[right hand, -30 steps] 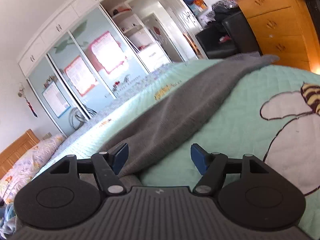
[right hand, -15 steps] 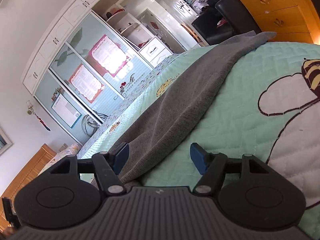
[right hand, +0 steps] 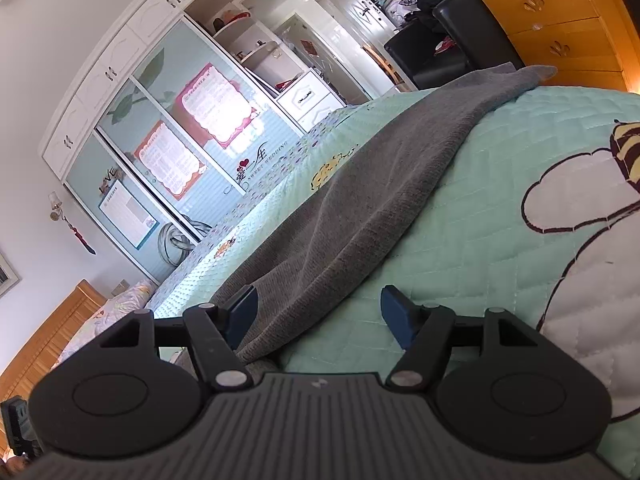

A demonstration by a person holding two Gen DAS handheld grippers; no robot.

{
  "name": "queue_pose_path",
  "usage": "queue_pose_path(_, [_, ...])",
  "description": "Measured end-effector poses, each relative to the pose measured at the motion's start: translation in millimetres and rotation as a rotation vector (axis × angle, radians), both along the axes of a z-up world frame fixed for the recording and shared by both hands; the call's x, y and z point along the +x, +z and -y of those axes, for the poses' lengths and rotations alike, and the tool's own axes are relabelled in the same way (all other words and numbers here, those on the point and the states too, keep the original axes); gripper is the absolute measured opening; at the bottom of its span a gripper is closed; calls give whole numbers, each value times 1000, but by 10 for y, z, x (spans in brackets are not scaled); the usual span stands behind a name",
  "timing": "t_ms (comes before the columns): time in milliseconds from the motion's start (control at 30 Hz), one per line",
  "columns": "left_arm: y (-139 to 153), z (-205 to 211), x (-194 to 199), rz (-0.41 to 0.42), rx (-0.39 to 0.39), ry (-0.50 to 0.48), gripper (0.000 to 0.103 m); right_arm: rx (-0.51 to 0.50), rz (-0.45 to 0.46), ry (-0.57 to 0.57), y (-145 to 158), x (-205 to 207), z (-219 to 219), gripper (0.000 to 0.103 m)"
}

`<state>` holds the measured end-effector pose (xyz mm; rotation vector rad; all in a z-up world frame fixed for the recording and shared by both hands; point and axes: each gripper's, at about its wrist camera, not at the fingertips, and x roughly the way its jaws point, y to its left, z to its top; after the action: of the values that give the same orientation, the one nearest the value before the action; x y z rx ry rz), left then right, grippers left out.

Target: Fold clothes

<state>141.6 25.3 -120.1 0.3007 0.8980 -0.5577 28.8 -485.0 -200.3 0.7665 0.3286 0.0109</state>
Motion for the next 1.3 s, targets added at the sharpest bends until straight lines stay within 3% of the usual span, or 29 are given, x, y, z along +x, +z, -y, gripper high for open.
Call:
queue_pose_path(133, [85, 237, -205, 101, 144, 25, 29, 1, 2, 0, -4, -1, 22, 70])
queue_pose_path(200, [143, 410, -350, 192, 252, 36, 28, 2, 3, 1, -8, -7, 27, 70])
queue_pose_path(333, [388, 665, -500, 382, 382, 72, 27, 3, 7, 1, -12, -17, 38, 70])
queue_pose_path(533, [966, 557, 46, 555, 425, 286, 26, -3, 6, -1, -15, -22, 45, 70])
queue_pose_path(633, [869, 463, 439, 555, 516, 394, 27, -6, 5, -1, -17, -24, 49, 70])
queue_pose_path(700, [665, 340, 627, 462, 503, 394, 28, -7, 5, -2, -18, -26, 51, 70])
queue_pose_path(800, [393, 163, 800, 353, 500, 429, 42, -7, 6, -2, -18, -20, 55, 70])
queue_pose_path(867, [325, 75, 724, 381, 559, 518, 71, -7, 5, -2, -14, -8, 55, 70])
queue_pose_path(933, [362, -35, 602, 390, 582, 591, 86, -7, 4, -1, -10, 2, 52, 70])
queue_pose_path(1000, [422, -124, 464, 397, 593, 648, 85, -5, 5, 0, -8, 11, 54, 70])
queue_pose_path(1100, [607, -75, 143, 426, 539, 639, 85, 1, 7, 2, -18, 9, 54, 70])
queue_pose_path(1300, [823, 521, -815, 468, 314, 474, 91, 17, 8, 17, -16, 28, 64, 74])
